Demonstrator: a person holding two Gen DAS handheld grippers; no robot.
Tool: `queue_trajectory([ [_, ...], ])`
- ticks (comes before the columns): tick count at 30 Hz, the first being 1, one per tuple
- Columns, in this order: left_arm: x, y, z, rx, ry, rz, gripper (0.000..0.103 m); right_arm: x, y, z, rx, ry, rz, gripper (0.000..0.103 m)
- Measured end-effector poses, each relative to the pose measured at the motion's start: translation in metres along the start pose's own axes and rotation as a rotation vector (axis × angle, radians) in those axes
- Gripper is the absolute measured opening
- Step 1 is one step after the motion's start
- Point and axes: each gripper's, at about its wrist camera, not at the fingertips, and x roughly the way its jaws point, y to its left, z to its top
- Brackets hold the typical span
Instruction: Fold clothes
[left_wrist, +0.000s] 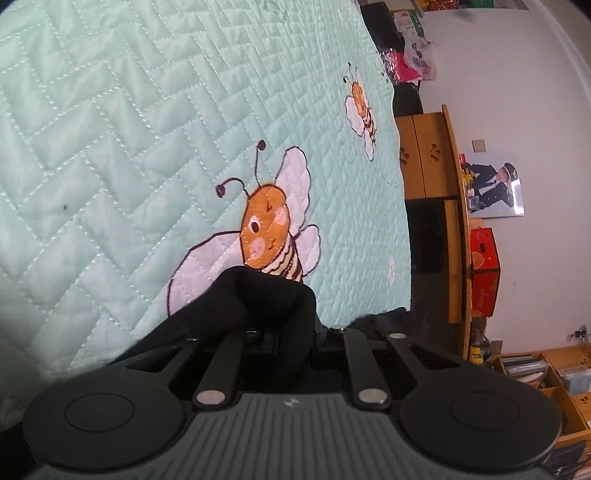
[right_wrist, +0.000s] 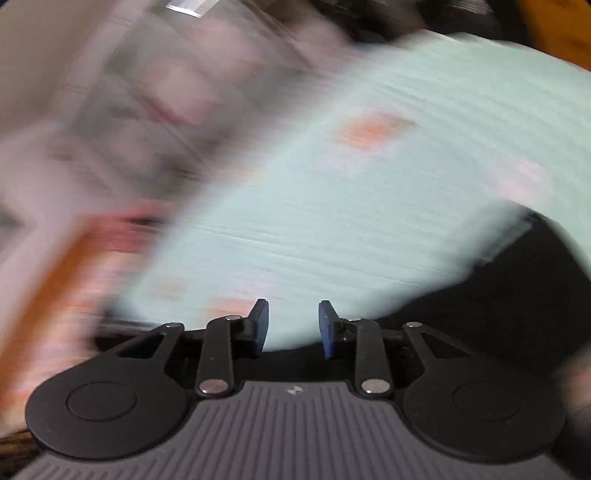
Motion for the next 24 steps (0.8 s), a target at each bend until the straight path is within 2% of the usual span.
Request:
queue_trajectory([
  [8,-0.001,0.007,-0.002,0.0,-0.022,-0.037,0.016,0.015,-0.071,0.018,0.126,0.004,0.027,0.0],
  [14,-0.001,0.013,-0.006,-0.002,-0.061,-0.073,0.016,0.008,-0.075,0.025,0.156,-0.02,0.061,0.0],
  [19,-0.002,0.003,-0.011,0.019,-0.081,-0.023,0.016,0.001,-0.075,0.03,0.176,-0.043,0.091,0.0],
  [21,-0.002,-0.001,-0.014,0.023,-0.09,0.002,0.016,-0.009,-0.072,0.031,0.187,-0.074,0.106,0.009],
  [22,-0.003,-0.003,-0.014,0.023,-0.093,0.017,0.016,-0.023,-0.067,0.029,0.196,-0.117,0.118,0.025],
  [23,-0.003,-0.006,-0.015,0.023,-0.097,0.03,0.016,-0.041,-0.063,0.026,0.202,-0.161,0.13,0.046],
  [24,-0.003,-0.007,-0.015,0.019,-0.1,0.04,0.016,-0.06,-0.06,0.023,0.203,-0.206,0.142,0.057],
])
